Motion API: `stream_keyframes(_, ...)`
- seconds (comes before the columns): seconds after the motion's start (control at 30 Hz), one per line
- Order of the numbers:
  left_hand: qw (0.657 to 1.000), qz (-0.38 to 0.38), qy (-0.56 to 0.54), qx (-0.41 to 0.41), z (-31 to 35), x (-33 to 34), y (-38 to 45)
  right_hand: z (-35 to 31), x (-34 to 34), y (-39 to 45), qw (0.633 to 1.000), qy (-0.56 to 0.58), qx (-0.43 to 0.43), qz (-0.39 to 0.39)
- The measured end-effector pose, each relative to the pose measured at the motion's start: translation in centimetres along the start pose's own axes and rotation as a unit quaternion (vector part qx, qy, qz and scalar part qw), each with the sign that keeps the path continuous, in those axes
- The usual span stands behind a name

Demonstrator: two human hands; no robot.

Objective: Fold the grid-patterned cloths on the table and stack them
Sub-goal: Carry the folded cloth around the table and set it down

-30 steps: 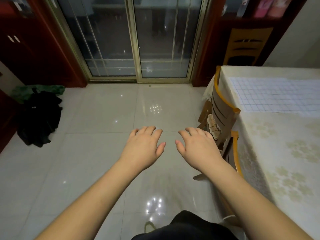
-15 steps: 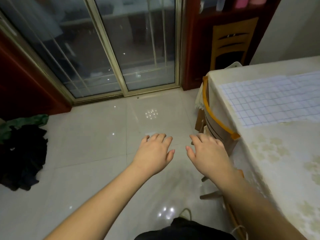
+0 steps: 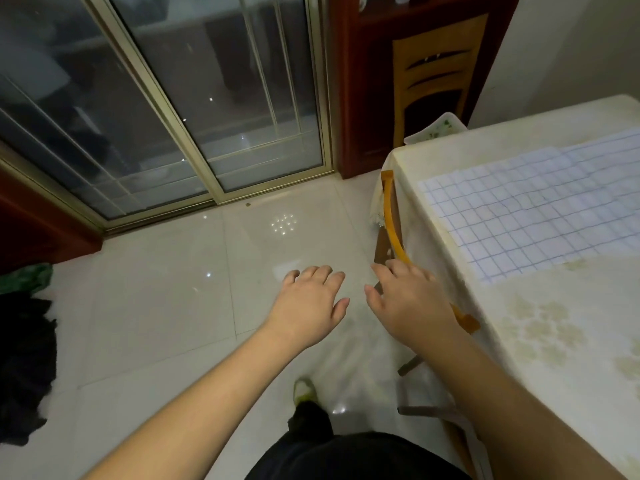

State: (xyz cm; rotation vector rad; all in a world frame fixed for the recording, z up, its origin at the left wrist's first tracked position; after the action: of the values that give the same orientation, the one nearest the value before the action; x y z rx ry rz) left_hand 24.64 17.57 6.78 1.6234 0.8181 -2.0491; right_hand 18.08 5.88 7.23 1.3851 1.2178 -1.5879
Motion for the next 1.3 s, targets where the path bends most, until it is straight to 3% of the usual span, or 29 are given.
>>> stream_keyframes(0.13, 1.000, 0.005, -0.016, 0.022, -3.1, -0.5, 4.3, -1.1, -0.5, 4.8, 1.000, 0.000, 0.013, 0.017)
stream_keyframes(0.43, 0.996, -0.028, -0.042, 0.072, -14.9, -3.9, 13.4, -4.9, -2.8, 18.7, 0.998, 0.002, 0.048, -0.032)
stream_keyframes(0.6, 0.995, -0.007, -0.009, 0.099, -18.6, -6.7, 18.8, -5.1, -4.5, 24.1, 0.997, 0.003, 0.072, -0.029)
stream_keyframes(0.9, 0.989, -0.024, -0.011, 0.146, -19.1, -8.0, 30.9, -1.9, -4.9, 33.8, 0.992, 0.028, 0.113, -0.050)
stream_keyframes(1.3, 0.959, -0.072, 0.060, 0.267, -12.5, -10.3, 48.9, 11.1, -5.8, 45.0, 0.969, 0.083, 0.228, -0.040)
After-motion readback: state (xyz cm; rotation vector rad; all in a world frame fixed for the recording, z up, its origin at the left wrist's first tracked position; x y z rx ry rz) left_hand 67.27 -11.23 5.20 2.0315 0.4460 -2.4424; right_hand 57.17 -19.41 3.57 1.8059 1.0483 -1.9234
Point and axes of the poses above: each hand's wrist, its own y-axis towards the middle knuckle, its own x-axis out of the palm, z = x × y, the point moved 8 cm from there along y, towards the middle knuckle, and after that the axes turned 6 degrees about -y, right-handed, at the moved point
